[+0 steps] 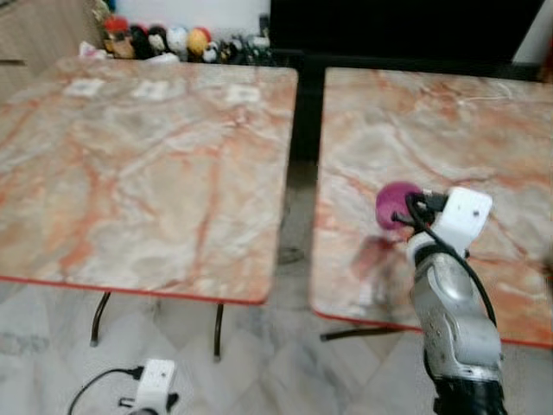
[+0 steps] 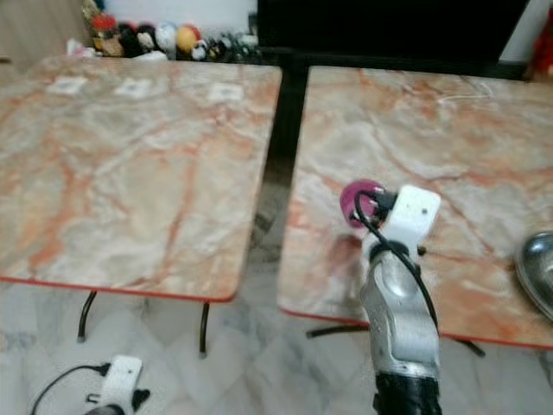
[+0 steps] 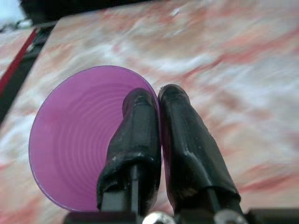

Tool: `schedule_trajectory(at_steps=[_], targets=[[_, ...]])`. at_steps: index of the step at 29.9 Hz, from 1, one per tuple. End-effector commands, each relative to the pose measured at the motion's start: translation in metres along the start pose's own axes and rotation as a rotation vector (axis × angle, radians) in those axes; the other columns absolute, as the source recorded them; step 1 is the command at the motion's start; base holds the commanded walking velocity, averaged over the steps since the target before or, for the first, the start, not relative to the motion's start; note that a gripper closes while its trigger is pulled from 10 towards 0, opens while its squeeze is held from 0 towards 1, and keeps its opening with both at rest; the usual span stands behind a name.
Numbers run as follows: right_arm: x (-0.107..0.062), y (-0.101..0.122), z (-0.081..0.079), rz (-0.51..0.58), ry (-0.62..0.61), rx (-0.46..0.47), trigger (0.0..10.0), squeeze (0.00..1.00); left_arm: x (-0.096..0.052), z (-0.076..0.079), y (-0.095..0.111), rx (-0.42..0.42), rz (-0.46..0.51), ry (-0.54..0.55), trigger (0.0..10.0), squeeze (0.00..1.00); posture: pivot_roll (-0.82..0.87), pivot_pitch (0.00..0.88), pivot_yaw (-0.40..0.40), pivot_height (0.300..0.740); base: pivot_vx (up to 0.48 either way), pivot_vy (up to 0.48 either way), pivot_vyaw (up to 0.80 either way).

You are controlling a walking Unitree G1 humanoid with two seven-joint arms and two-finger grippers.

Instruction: Setting the table

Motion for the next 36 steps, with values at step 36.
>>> schedule_trajectory(at_steps=[36], targets=[[0.0,0.0021,-0.0098,0.017,0.015,0.007,10.0,0.0,-0.0031,-0.0054,-0.0107,-0.023,-0.022,0.008,10.0,0.0,0.03,0.032,-0.017,0.74,0.124,-0.012,-0.1]])
Point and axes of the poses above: a point about 5 cm out from each wrist's last joint towards the gripper, its own x axis pointing out of the wrist towards the gripper, its own y axis along the axis of the wrist's last joint, z = x × y, the point moved 4 cm from there along x, pointing out of the wrist towards the gripper, and after that the axes turned 1 degree about x, right-handed, at the moved point
